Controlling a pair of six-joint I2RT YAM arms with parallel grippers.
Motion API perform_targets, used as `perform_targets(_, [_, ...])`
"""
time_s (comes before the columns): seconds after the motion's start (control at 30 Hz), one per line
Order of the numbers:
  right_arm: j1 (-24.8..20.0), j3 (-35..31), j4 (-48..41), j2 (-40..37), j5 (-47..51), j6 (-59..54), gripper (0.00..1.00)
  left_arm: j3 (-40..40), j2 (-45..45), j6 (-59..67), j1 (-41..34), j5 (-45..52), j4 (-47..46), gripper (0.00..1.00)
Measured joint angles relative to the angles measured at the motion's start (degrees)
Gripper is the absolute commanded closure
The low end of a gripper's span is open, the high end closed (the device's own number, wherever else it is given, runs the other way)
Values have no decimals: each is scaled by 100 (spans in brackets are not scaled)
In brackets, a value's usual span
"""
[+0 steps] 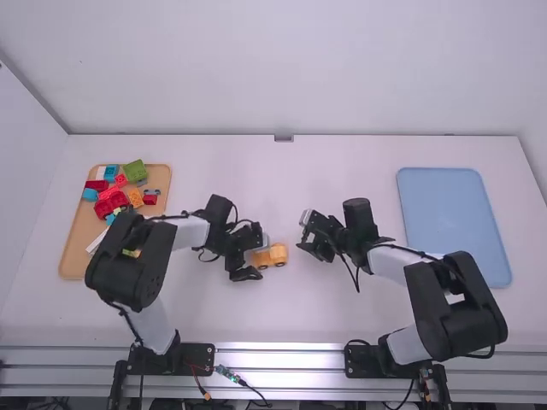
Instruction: Assemble lego blocks to make yellow taxi
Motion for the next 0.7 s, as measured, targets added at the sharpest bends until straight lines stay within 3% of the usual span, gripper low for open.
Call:
perform_targets(0.1, [0,0,0,0,2,-13,42,461,-431,61,0,-599,-1012,1])
perform_targets(0.17, [0,0,0,0,11,-13,42,680,-590,26,2,-846,-1198,1])
perform_targets(0.27, [0,0,4,0,15,-4,42,1058,-820,-455,61,-1434,-1040,1])
perform_targets(0.3, [0,0,4,0,13,0,36,1158,-861,-730,103,-1681,-901,1])
perform_targets(0.47, [-28,0,37,0,13,35,31,1493,-883,-2763,415,-3534,-116,1])
perform_targets(0.57, [-125,4,15,2,15,166,20,1565,-883,-3956,673,-4553,-20,1])
perform_targets(0.7, [-188,20,-87,0,15,68,13,1565,-883,-4996,986,-5211,-92,1])
